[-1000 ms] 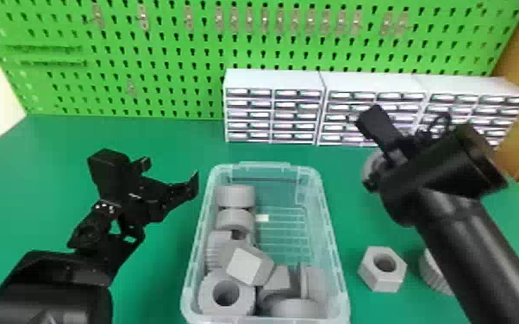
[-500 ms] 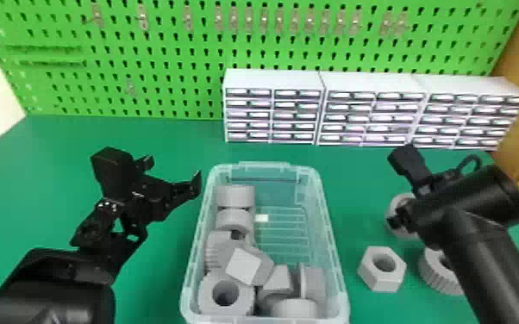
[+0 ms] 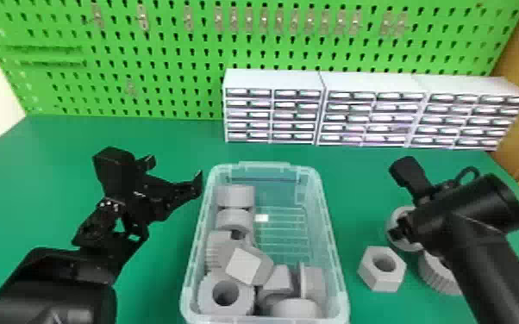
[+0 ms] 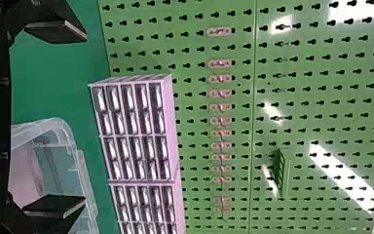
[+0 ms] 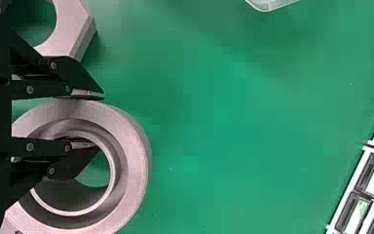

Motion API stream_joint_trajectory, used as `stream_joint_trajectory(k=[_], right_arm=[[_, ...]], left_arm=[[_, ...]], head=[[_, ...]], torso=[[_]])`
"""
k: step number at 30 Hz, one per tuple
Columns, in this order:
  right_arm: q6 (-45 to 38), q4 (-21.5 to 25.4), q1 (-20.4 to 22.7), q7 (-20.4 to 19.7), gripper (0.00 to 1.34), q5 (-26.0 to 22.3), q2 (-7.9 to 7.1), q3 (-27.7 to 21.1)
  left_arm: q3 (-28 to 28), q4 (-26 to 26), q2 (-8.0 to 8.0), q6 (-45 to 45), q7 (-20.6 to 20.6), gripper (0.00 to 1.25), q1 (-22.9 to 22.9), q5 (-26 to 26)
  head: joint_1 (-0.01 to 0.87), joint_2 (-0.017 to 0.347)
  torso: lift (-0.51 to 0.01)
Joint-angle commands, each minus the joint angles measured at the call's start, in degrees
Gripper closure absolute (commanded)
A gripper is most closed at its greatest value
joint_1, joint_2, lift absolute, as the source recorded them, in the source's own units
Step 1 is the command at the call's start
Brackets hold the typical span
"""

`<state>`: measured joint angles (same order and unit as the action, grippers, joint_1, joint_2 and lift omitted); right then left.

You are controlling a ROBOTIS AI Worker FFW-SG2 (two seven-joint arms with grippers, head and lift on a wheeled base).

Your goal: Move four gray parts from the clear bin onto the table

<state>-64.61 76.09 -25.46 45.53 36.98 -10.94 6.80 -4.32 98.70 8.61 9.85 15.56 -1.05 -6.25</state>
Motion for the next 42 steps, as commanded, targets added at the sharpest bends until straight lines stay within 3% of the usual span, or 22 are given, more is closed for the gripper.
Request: stream_joint_trajectory(k=[1, 12, 32, 37, 42], right_arm=[[0.6, -0.9, -0.6, 0.0, 1.07, -0.4, -0.14, 0.7], [3.4, -3.3, -0.8, 0.0, 0.72, -2.3, -0.58, 1.6], [3.7, -3.3, -1.5, 0.0, 0.69, -2.7, -1.02, 2.9], [4.9, -0.2, -1.6, 0.0, 0.66, -4.7, -1.02, 1.4], [5.9, 6.3, -1.2, 0.0, 0.61, -6.2, -0.93, -1.6]], left_arm=[[-0.1, 0.0, 0.00, 0.1, 0.0, 0.11, -0.1, 0.0], [-0.4, 0.0, 0.00, 0.2, 0.0, 0.11, -0.3, 0.1], [-0.8, -0.1, 0.00, 0.2, 0.0, 0.11, -0.4, 0.2], [-0.8, -0.1, 0.00, 0.2, 0.1, 0.11, -0.3, 0.2], [-0.8, -0.1, 0.00, 0.2, 0.0, 0.11, -0.4, 0.2]], head=[[0.678, 0.034], [0.678, 0.034], [0.678, 0.034], [0.678, 0.034], [0.678, 0.034]], torso=[[-0.050], [-0.050], [-0.050], [-0.050], [-0.050]])
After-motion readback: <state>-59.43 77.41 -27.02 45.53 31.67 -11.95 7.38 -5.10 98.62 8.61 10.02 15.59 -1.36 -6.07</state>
